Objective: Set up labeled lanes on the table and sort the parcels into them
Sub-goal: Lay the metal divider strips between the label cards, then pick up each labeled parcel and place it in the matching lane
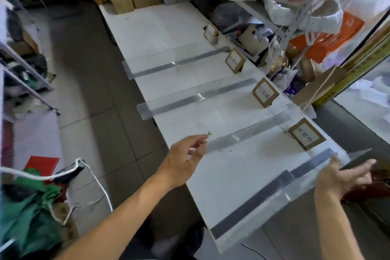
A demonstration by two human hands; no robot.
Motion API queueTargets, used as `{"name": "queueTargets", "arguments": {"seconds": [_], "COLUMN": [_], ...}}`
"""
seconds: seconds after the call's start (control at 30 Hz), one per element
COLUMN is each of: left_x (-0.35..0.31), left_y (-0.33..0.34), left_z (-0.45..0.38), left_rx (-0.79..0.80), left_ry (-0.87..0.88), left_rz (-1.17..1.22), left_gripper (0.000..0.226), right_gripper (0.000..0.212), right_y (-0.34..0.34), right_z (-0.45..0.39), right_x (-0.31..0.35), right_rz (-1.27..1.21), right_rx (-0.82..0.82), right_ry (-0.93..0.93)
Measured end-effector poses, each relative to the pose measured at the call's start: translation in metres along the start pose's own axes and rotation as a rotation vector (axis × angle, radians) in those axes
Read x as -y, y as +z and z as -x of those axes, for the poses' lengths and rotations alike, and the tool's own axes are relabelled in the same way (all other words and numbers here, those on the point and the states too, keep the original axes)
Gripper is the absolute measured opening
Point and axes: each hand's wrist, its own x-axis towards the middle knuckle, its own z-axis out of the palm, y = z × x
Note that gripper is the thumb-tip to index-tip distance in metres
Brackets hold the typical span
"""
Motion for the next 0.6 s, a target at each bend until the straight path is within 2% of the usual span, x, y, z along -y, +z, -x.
{"name": "queueTargets", "arguments": {"seconds": [0.07, 0.13, 0.23, 0.37, 0.5, 0.6], "left_x": [0.02, 0.041, 0.059, 0.078, 0.09, 0.092], "left_y": [-0.059, -0.125, -0.225, -0.326, -0.408, -0.456], "left_z": [-0.015, -0.03, -0.046, -0.044, -0.038, -0.034], "left_rx": [-0.19, -0.397, -0.579, -0.718, -0.763, -0.815], "left_ry": [0.04, 0.055, 0.032, 0.014, -0.006, -0.009], "left_rz": [-0.115, -0.302, -0.478, -0.677, -0.715, -0.716], "left_gripper": [0.044, 0.058, 0.065, 0.068, 0.071, 0.071], "right_gripper": [0.086, 0.083, 0.081, 0.078, 0.078, 0.078], "right_y": [0.019, 0.047, 0.109, 0.206, 0.285, 0.326], "right_z": [0.012, 0.032, 0.086, 0.193, 0.299, 0.359], "right_x": [0.031, 0.075, 0.15, 0.229, 0.293, 0.329], "right_rz": [0.053, 0.183, 0.367, 0.475, 0.455, 0.46], "right_rx": [0.044, 0.13, 0.286, 0.535, 0.697, 0.75], "right_ry": [-0.163, -0.311, -0.605, -0.941, -1.022, -1.093]}}
